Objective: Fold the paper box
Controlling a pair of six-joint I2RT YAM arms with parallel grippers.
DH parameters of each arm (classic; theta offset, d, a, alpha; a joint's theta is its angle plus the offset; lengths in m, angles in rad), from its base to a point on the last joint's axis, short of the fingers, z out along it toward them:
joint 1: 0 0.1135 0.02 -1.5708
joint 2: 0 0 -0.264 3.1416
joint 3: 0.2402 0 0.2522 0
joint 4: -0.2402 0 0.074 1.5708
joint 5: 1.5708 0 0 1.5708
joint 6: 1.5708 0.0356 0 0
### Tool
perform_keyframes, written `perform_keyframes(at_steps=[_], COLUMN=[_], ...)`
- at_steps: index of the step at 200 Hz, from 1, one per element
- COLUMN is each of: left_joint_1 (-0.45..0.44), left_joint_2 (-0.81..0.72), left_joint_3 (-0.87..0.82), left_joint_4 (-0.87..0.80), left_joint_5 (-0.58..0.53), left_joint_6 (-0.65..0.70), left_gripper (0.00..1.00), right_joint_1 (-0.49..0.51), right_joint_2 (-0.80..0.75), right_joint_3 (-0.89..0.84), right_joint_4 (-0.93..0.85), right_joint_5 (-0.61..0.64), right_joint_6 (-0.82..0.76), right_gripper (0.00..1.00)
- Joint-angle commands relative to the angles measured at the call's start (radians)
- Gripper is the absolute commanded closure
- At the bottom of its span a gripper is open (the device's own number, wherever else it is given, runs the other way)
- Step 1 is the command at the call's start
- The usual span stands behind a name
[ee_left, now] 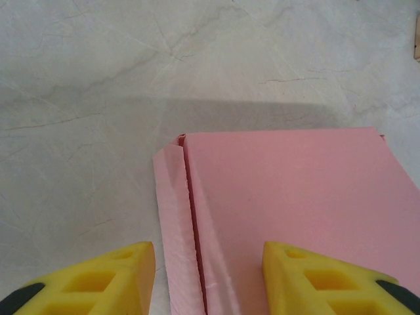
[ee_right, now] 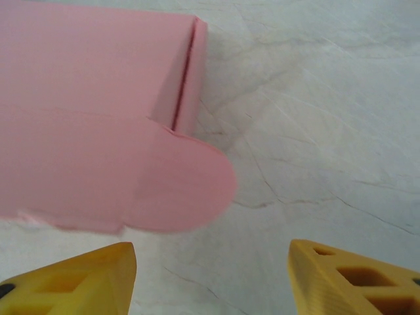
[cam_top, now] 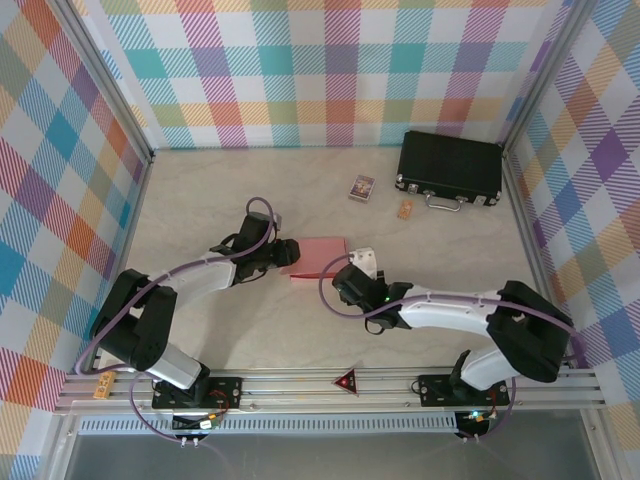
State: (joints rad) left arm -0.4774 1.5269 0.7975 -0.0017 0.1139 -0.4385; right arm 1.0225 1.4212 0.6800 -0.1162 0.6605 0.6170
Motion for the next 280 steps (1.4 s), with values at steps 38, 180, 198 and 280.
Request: perform_keyframes(at_steps=[38, 180, 198, 280], left_joint_1=[-0.010, -0.011, -0.011, -0.012], left_joint_2=[0.026, 0.026, 0.027, 0.045], left_joint_3=[0.041, 0.012, 0.007, -0.014], left_joint_4=[-0.021, -0.010, -0.006, 0.015], left_joint_5=[-0.011, 0.023, 0.029, 0.057], left_joint_6=[-0.003, 0.009, 0.012, 0.020], left_gripper=[0.54, 0.54, 0.54, 0.59], right_joint_1=[0.005, -0.354, -0.357, -0.361], right_joint_2=[-0.244, -0.066, 0.015, 0.219], right_joint_3=[-0.046, 0.163, 0.209, 0.288], right_joint_4=[-0.163, -0.063, -0.060, -0.066], right_joint_5=[0.004, -0.626, -0.642, -0.633], right_joint_6=[-0.058, -0.184, -0.187, -0.156], right_gripper=[0.32, 0.28, 0.29, 0.49])
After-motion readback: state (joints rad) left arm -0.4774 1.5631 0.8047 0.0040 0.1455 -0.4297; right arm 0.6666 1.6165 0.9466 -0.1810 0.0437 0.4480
